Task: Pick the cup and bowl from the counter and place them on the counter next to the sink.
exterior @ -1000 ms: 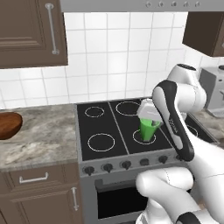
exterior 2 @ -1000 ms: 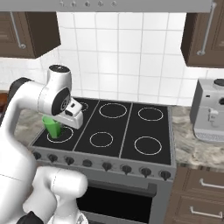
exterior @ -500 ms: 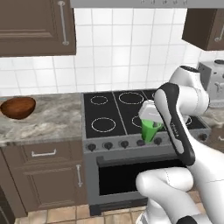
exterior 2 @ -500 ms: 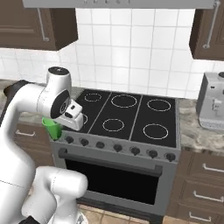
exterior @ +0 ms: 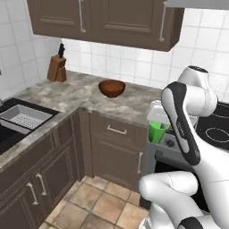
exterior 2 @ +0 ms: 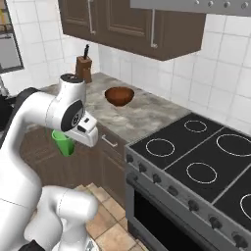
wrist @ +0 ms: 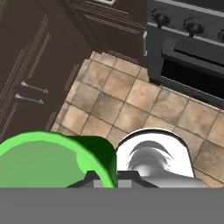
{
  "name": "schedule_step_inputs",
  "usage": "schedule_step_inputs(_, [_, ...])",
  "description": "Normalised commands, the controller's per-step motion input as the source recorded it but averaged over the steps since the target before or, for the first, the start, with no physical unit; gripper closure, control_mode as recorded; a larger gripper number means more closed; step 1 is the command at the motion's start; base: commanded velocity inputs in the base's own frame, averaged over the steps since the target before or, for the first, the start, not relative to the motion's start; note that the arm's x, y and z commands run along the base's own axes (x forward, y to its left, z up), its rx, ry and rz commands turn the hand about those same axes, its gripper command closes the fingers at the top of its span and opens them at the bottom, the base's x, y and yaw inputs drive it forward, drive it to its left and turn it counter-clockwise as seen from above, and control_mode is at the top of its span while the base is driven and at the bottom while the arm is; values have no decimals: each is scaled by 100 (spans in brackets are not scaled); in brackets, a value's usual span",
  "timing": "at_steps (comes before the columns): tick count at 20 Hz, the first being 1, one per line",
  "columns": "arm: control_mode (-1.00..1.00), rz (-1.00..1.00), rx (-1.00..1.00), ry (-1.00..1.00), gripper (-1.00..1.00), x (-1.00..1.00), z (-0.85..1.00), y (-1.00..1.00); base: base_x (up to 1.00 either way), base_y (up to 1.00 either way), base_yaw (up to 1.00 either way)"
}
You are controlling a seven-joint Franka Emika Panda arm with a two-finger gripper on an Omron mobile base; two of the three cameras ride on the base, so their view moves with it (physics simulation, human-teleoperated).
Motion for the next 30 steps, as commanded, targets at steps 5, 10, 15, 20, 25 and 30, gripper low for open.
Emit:
schedule_step_inputs(5, [100, 0, 0, 0, 100, 0, 0, 0, -19, 0, 86])
schedule_step_inputs(10, [100, 0, 0, 0, 100, 0, 0, 0, -21, 0, 83])
schedule_step_inputs(15, [100, 0, 0, 0, 100, 0, 0, 0, -13, 12, 70])
schedule_step_inputs(20, [100, 0, 0, 0, 100, 0, 0, 0, 25, 15, 12])
schedule_step_inputs(25, [100, 0, 0, 0, 100, 0, 0, 0, 70, 62, 0])
schedule_step_inputs(30, [100, 0, 0, 0, 100, 0, 0, 0, 87, 82, -2])
